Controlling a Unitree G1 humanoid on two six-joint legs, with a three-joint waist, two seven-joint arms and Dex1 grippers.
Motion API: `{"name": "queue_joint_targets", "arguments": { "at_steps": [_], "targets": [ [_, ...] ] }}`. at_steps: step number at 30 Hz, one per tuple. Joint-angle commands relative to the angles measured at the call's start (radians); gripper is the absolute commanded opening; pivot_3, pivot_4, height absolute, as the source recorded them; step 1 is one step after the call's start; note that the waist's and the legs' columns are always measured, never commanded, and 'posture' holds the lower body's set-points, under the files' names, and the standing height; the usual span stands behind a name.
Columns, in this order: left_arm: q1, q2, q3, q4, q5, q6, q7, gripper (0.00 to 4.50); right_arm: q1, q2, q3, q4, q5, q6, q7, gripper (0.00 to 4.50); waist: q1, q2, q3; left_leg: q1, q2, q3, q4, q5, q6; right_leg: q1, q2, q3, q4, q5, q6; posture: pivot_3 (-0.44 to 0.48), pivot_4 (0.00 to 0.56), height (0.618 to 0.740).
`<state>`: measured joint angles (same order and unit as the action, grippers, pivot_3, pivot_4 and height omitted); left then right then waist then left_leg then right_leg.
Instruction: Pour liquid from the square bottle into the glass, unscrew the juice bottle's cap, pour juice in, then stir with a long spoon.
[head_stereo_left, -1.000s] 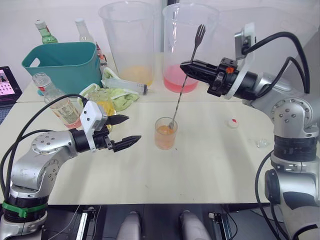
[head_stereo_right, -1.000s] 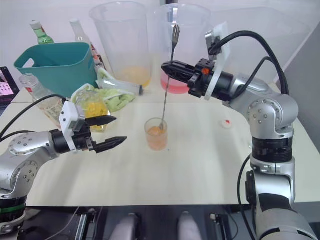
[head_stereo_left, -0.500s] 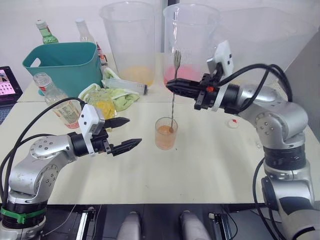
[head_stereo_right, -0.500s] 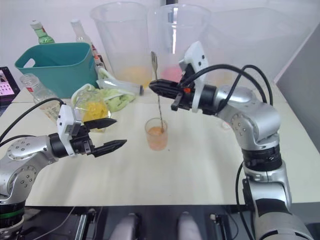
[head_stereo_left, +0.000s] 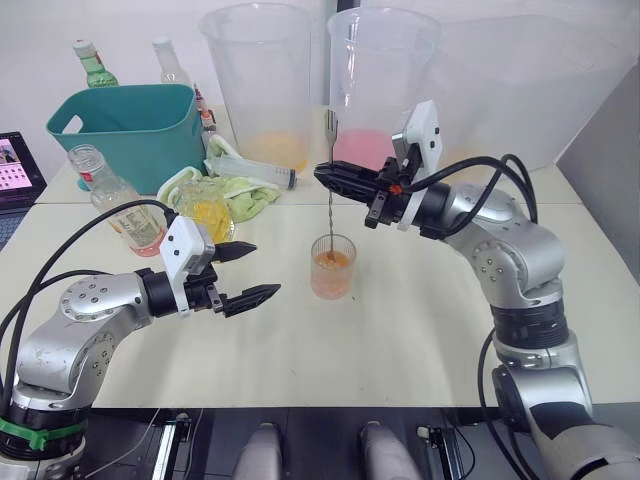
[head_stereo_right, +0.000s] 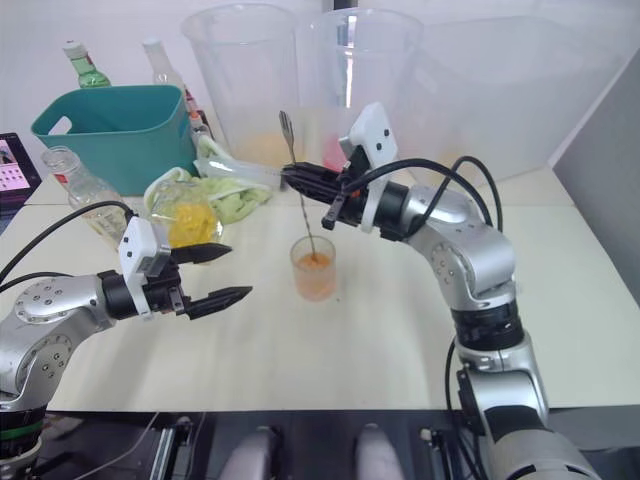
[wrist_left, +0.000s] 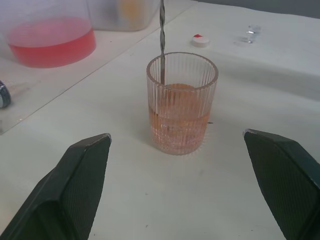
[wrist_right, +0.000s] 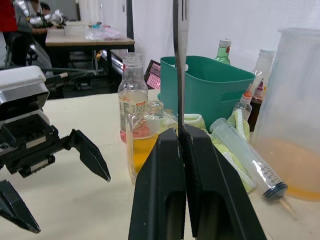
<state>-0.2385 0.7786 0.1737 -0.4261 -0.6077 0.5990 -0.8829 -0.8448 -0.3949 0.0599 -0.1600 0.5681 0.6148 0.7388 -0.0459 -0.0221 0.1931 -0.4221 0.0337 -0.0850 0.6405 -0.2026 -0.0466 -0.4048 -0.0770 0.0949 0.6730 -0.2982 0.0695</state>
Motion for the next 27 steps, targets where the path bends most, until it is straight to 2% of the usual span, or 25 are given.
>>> {"name": "queue_joint_targets", "arguments": {
  "at_steps": [1,7,17,27],
  "targets": [
    [-0.005,-0.002,0.004,-0.025,0.004,-0.027,0.005,4.48,-0.012,0.015,-0.042,-0.021,0.048,0.019,0.004,0.00,0.000,0.000,0.000,0.000,0.000,0.000,0.000,0.000,0.000,0.000,0.000,0.000,0.000,0.000,0.000,0.000,0.150,0.733],
    [-0.002,-0.013,-0.016,-0.013,0.032,-0.042,0.015,4.48,-0.015,0.003,-0.047,-0.026,0.064,0.068,0.016,0.00,0.000,0.000,0.000,0.000,0.000,0.000,0.000,0.000,0.000,0.000,0.000,0.000,0.000,0.000,0.000,0.000,0.150,0.733],
    [-0.018,-0.032,-0.054,0.004,0.057,-0.057,0.008,4.48,-0.019,-0.070,-0.012,-0.020,-0.037,0.000,0.072,0.00,0.000,0.000,0.000,0.000,0.000,0.000,0.000,0.000,0.000,0.000,0.000,0.000,0.000,0.000,0.000,0.000,0.150,0.733],
    [-0.043,-0.039,-0.081,0.031,0.077,-0.078,0.001,4.48,-0.021,-0.109,-0.008,-0.100,0.047,0.144,0.121,0.00,0.000,0.000,0.000,0.000,0.000,0.000,0.000,0.000,0.000,0.000,0.000,0.000,0.000,0.000,0.000,0.000,0.150,0.733]
  ]
}}
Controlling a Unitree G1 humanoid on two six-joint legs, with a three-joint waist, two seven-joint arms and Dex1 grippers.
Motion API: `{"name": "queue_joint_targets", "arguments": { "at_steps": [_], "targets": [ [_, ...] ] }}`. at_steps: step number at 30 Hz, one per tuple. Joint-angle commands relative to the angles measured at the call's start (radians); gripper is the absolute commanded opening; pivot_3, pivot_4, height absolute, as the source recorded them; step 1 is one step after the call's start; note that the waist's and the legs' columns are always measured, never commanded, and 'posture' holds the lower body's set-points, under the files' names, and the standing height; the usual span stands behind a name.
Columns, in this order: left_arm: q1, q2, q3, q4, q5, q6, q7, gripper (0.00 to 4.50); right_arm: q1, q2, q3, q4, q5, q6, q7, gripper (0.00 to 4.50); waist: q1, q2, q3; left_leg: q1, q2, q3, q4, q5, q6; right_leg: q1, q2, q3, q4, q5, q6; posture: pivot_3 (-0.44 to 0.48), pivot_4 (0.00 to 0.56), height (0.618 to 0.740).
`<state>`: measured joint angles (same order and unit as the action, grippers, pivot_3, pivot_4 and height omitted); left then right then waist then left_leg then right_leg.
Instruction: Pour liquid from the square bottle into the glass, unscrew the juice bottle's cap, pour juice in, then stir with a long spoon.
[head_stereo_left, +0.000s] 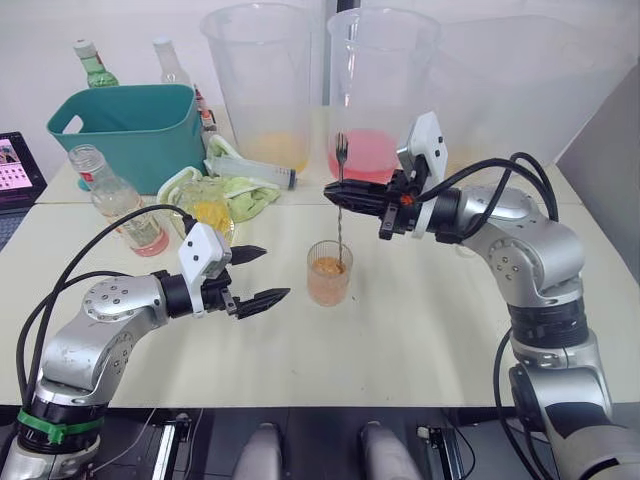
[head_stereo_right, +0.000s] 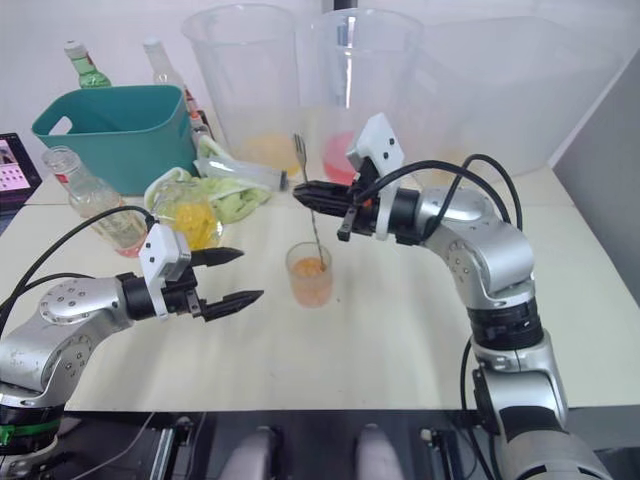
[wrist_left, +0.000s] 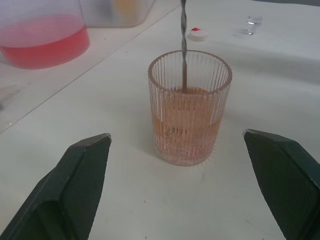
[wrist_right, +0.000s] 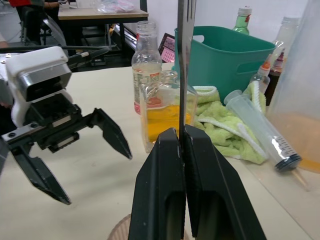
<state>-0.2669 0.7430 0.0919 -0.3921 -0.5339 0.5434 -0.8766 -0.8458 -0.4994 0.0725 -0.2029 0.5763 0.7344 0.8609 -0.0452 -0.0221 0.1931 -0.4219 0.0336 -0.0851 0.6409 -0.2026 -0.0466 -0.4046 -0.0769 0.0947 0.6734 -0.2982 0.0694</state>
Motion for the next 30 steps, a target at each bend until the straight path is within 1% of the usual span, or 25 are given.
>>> {"name": "queue_joint_targets", "arguments": {
  "at_steps": [1,7,10,13,17,24,30],
  "targets": [
    [-0.017,-0.005,-0.002,0.000,0.006,-0.026,-0.006,4.48,-0.019,-0.006,-0.022,-0.064,0.045,0.035,-0.001,0.00,-0.001,0.000,0.000,0.000,0.000,0.000,0.000,0.000,0.000,0.000,0.000,0.000,0.000,0.000,0.000,0.000,0.150,0.733],
    [-0.028,-0.006,-0.015,0.013,0.017,-0.036,-0.012,4.48,-0.024,0.011,-0.056,-0.104,0.106,0.094,-0.029,0.00,0.000,0.000,0.000,0.000,0.000,0.000,0.000,0.000,0.000,0.000,0.000,0.000,0.000,0.000,0.000,0.000,0.150,0.733],
    [-0.034,-0.006,-0.018,0.019,0.025,-0.040,-0.011,4.48,-0.026,0.039,-0.076,-0.107,0.135,0.091,-0.047,0.00,0.000,0.000,0.000,0.000,0.000,0.000,0.000,0.000,0.000,0.000,0.000,0.000,0.000,0.000,0.000,0.000,0.150,0.733],
    [-0.040,-0.006,-0.023,0.022,0.029,-0.041,-0.010,4.48,-0.028,0.054,-0.070,-0.100,0.128,0.070,-0.051,0.00,-0.001,0.000,0.000,0.000,0.000,0.000,0.000,0.000,0.000,0.000,0.000,0.000,0.001,0.000,0.000,0.000,0.150,0.733],
    [-0.043,-0.006,-0.025,0.022,0.032,-0.042,-0.008,4.48,-0.026,0.069,-0.055,-0.079,0.095,0.026,-0.054,0.00,-0.001,0.000,0.000,0.000,0.000,0.000,0.000,0.000,0.000,0.000,0.000,0.000,0.001,0.000,0.000,0.000,0.150,0.733],
    [-0.046,-0.007,-0.027,0.021,0.038,-0.044,-0.004,4.48,-0.016,0.089,-0.015,-0.010,-0.020,-0.116,-0.057,0.00,-0.001,0.000,0.000,0.000,0.000,0.000,0.000,0.000,0.000,0.000,0.000,0.000,0.001,0.000,0.000,0.000,0.150,0.733],
    [-0.054,-0.015,-0.035,0.024,0.045,-0.048,-0.006,4.48,-0.023,0.074,0.008,0.009,-0.068,-0.158,-0.035,0.00,-0.001,0.000,0.000,0.000,0.000,0.000,0.000,0.000,0.000,0.000,0.000,0.000,0.001,0.000,0.000,0.000,0.150,0.733]
  ]
}}
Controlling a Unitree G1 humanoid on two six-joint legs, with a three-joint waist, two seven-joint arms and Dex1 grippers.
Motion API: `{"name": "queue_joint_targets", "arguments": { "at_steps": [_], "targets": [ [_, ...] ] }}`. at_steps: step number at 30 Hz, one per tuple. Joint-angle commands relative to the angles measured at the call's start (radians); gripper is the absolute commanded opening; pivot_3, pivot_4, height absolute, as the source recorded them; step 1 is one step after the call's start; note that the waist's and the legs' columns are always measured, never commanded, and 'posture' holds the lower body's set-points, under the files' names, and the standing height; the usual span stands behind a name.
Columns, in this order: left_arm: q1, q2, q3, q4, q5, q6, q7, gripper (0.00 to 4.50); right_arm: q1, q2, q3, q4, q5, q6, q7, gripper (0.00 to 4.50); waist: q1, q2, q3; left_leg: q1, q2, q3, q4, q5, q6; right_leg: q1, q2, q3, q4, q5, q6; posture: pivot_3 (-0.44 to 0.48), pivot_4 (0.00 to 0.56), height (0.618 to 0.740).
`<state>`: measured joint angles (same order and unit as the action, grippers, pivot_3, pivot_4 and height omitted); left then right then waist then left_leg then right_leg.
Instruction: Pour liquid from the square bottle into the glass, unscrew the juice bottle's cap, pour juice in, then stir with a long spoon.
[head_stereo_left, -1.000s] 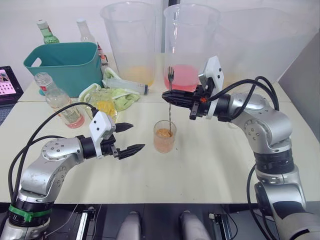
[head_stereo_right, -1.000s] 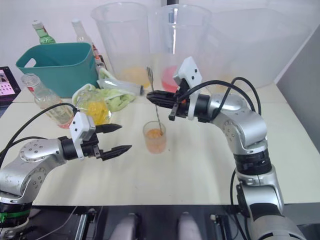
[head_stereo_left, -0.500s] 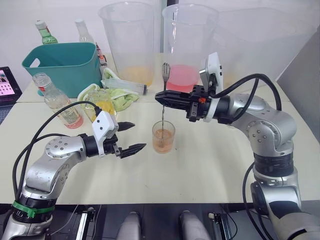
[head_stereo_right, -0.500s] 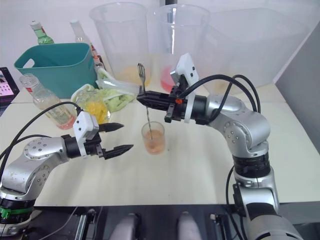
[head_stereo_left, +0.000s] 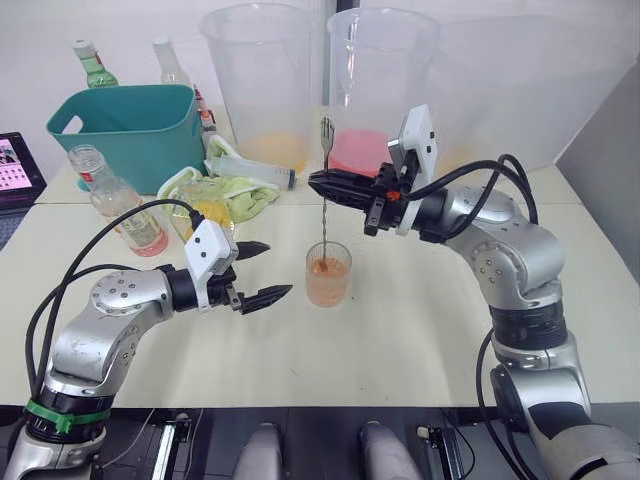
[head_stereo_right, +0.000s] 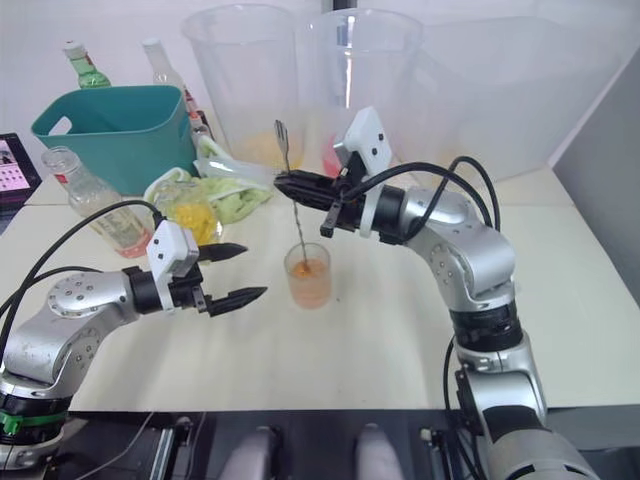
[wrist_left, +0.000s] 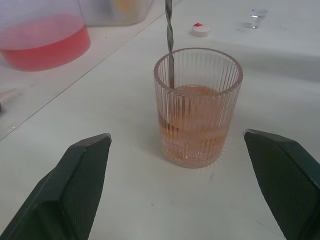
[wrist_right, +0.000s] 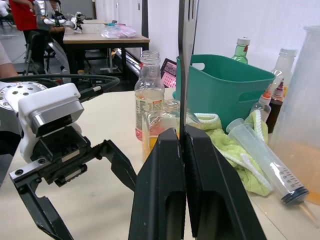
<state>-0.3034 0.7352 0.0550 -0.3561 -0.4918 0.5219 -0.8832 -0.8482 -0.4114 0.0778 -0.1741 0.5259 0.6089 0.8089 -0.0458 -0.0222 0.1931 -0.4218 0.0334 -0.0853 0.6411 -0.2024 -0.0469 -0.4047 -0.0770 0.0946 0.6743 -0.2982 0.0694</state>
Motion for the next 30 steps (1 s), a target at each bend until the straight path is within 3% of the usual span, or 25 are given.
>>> {"name": "queue_joint_targets", "arguments": {
  "at_steps": [1,13,20,30],
  "targets": [
    [-0.019,-0.010,0.001,-0.013,0.003,-0.027,-0.001,4.48,-0.022,-0.022,0.006,-0.022,-0.022,-0.029,0.024,0.00,0.000,0.000,0.000,0.000,0.000,0.000,0.000,0.000,0.000,0.000,0.000,0.000,0.000,0.000,0.000,0.000,0.150,0.733],
    [-0.033,-0.031,-0.014,0.001,0.014,-0.037,-0.018,4.48,0.003,-0.102,-0.016,-0.130,0.083,0.127,0.059,0.00,-0.001,0.000,0.000,0.000,0.000,0.000,0.000,0.000,0.000,0.000,0.000,0.000,0.000,0.000,0.000,0.000,0.150,0.733],
    [-0.029,-0.026,-0.012,0.004,0.015,-0.046,-0.029,4.48,0.027,-0.047,-0.038,-0.147,0.136,0.134,0.023,0.00,0.000,0.000,0.000,0.000,0.000,0.000,0.000,0.000,0.000,0.000,0.000,0.000,0.000,0.000,0.000,0.000,0.150,0.733],
    [-0.021,-0.023,-0.006,-0.008,0.013,-0.046,-0.029,4.48,0.005,0.033,-0.021,-0.076,0.069,0.057,-0.024,0.00,0.000,0.000,0.000,0.000,0.000,0.000,0.000,0.000,0.000,0.000,0.000,0.000,0.001,0.000,0.000,0.000,0.150,0.733]
  ]
}}
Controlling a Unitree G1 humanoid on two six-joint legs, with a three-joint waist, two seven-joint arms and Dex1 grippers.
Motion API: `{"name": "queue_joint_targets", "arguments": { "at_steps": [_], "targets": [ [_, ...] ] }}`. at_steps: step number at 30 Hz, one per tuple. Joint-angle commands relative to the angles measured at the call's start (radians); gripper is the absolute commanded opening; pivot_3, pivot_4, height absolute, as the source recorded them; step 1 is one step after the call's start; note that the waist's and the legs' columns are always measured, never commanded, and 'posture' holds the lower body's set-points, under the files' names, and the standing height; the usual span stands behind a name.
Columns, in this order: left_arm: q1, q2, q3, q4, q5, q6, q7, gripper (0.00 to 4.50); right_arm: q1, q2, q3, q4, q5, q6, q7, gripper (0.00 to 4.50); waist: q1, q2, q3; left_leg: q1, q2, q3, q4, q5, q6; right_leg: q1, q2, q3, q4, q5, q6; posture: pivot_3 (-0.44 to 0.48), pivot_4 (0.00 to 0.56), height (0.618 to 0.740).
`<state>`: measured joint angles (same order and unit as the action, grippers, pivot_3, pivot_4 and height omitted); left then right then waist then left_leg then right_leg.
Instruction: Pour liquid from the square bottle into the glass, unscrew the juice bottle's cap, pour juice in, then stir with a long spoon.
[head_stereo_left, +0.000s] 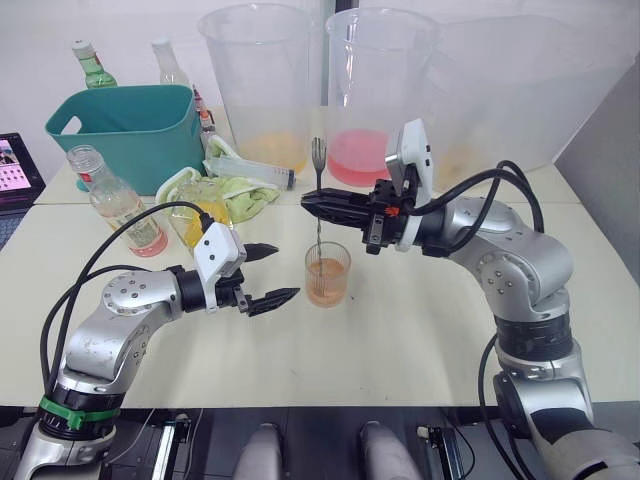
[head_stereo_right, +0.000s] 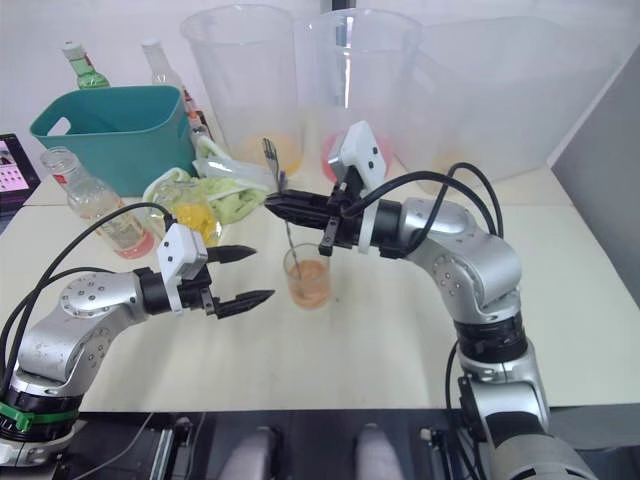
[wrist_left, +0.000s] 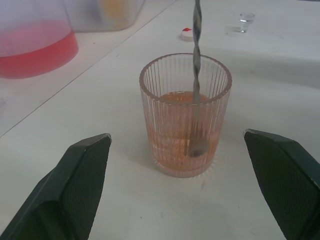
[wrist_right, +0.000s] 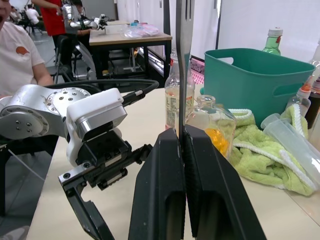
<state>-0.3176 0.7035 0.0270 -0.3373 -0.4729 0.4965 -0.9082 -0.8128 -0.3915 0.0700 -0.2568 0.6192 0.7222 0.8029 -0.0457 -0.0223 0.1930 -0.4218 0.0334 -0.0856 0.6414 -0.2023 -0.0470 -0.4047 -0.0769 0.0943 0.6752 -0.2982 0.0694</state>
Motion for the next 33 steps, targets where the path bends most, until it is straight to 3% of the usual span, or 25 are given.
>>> {"name": "queue_joint_targets", "arguments": {
  "at_steps": [1,5,13,25,33],
  "targets": [
    [-0.004,0.009,0.026,-0.033,-0.012,-0.018,-0.006,4.48,-0.034,0.019,-0.017,0.022,-0.043,-0.080,-0.029,0.00,0.000,0.000,0.000,0.000,0.000,0.000,0.000,0.000,0.000,0.000,0.000,0.000,0.000,0.000,0.000,0.000,0.150,0.733],
    [0.007,0.013,0.040,-0.050,-0.035,-0.009,-0.016,4.48,-0.043,0.012,-0.018,0.055,-0.093,-0.129,-0.038,0.00,0.000,0.000,0.000,0.000,0.000,0.000,0.000,0.000,0.000,0.000,0.000,0.000,0.000,0.000,0.000,0.000,0.150,0.733],
    [0.023,0.034,0.060,-0.052,-0.059,-0.005,-0.037,4.48,-0.020,-0.072,-0.018,0.001,-0.031,-0.025,0.035,0.00,0.000,0.000,0.000,0.000,0.000,0.000,0.000,0.000,0.000,0.000,0.000,0.000,0.000,0.000,0.000,0.000,0.150,0.733],
    [0.023,0.028,0.052,-0.050,-0.062,-0.007,-0.044,4.48,-0.045,-0.021,-0.118,-0.060,0.143,0.098,-0.065,0.00,0.000,0.000,0.000,0.000,0.000,0.000,0.000,0.000,0.000,0.000,0.000,0.000,0.000,0.000,0.000,0.000,0.150,0.733],
    [0.024,0.020,0.042,-0.048,-0.056,-0.016,-0.052,4.48,-0.087,-0.100,-0.111,-0.057,0.121,0.106,-0.055,0.00,0.002,0.000,0.000,0.000,0.000,0.000,0.000,0.000,0.000,0.000,0.000,0.000,0.000,0.000,0.000,0.000,0.150,0.733]
  ]
}}
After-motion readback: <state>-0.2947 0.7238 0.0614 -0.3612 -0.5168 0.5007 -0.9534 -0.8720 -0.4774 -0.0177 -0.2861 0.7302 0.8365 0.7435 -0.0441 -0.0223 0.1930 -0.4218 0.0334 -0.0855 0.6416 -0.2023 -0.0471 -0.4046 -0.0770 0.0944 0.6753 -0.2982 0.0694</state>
